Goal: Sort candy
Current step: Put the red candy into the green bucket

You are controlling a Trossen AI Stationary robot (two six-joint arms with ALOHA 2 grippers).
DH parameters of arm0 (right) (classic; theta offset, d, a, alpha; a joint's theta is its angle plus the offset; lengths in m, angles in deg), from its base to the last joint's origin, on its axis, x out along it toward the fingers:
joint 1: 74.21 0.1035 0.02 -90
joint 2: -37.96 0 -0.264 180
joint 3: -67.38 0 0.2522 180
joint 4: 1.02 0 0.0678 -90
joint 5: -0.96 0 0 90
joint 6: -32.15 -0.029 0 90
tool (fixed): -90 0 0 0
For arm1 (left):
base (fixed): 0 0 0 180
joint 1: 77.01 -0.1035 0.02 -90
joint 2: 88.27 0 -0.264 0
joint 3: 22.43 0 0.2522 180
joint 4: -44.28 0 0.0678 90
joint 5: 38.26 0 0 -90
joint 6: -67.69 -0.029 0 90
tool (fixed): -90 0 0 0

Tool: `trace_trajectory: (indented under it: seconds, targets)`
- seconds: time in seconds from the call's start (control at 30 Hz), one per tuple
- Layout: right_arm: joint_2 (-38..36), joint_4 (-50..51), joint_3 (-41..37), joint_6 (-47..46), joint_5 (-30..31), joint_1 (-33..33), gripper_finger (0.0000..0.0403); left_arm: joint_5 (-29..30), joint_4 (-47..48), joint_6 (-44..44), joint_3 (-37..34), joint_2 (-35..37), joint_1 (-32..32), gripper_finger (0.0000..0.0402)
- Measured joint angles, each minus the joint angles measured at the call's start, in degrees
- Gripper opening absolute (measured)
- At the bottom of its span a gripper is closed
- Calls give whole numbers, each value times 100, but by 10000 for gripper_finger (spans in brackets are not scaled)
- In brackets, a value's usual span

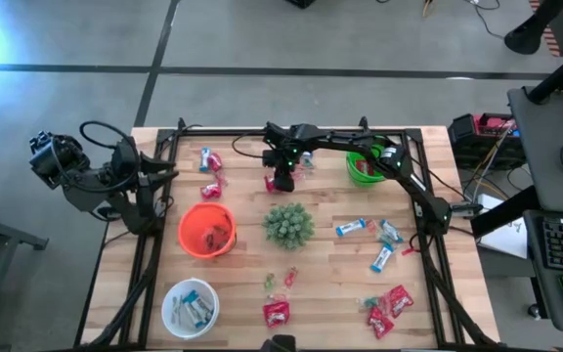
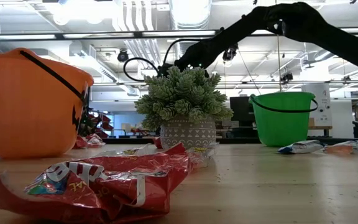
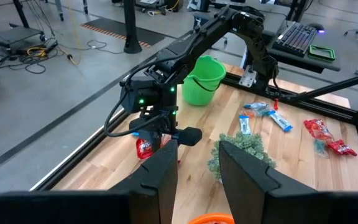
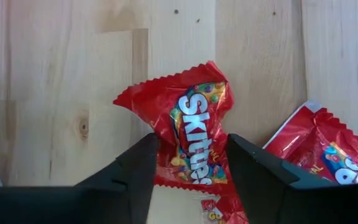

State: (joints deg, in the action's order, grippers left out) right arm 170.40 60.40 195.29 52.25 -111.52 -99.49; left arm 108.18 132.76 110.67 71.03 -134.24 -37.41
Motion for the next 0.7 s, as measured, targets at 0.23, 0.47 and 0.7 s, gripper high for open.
trace_trajectory:
  seconds: [0.23,0.47,0.7]
  targets:
    - [0,3,0,-250,3,-2,46,0,4,0,0,0,0,100]
    - [-220,250,109,-566,7,0,11,-4,4,4,-1,24,0,100]
    - [-446,849,738,-860,-30,19,9,-4,2,150,-2,66,-2,100]
